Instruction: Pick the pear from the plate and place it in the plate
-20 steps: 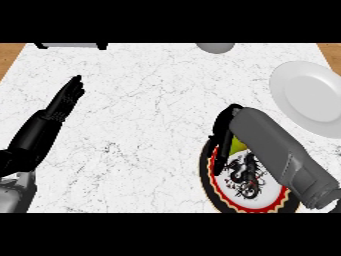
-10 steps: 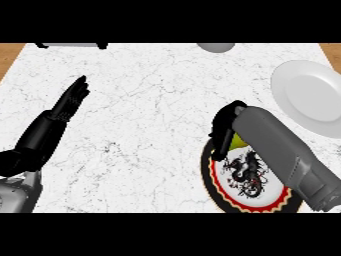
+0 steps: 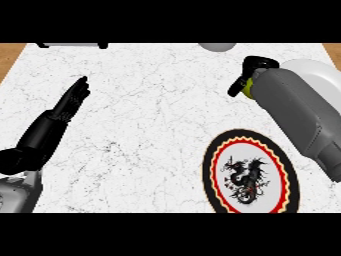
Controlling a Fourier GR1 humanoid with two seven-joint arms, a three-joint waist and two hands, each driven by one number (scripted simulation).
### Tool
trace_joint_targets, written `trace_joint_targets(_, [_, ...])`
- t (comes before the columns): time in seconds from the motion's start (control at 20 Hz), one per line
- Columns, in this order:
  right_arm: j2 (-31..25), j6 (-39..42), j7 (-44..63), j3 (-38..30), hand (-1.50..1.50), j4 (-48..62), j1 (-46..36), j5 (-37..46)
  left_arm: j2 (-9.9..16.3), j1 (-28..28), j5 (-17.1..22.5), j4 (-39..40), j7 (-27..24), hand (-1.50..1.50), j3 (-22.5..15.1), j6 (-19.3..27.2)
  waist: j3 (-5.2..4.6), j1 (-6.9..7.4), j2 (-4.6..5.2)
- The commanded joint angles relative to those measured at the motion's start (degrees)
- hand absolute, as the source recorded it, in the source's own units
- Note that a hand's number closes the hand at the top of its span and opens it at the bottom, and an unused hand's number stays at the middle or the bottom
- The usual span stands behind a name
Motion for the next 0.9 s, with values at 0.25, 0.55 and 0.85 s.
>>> trace_joint_targets(0.25, [8.95,-34.89,27.28,2.42,1.50,4.65,-11.50,14.07,-0.45,-2.28,0.20,-1.33,0.69,0.00,-1.14,-1.28,0.24,3.39,1.90])
trace_joint_targets(0.55, [12.73,-43.94,34.66,3.78,1.50,10.89,-14.67,20.95,-0.58,-2.28,-0.23,2.99,-2.03,0.00,0.24,-1.47,0.18,1.73,2.16])
trace_joint_targets(0.85, [10.79,-45.44,35.24,4.21,1.50,17.72,-16.74,25.23,0.47,-2.23,0.93,-0.17,0.69,0.00,1.21,-2.26,0.31,1.59,1.77])
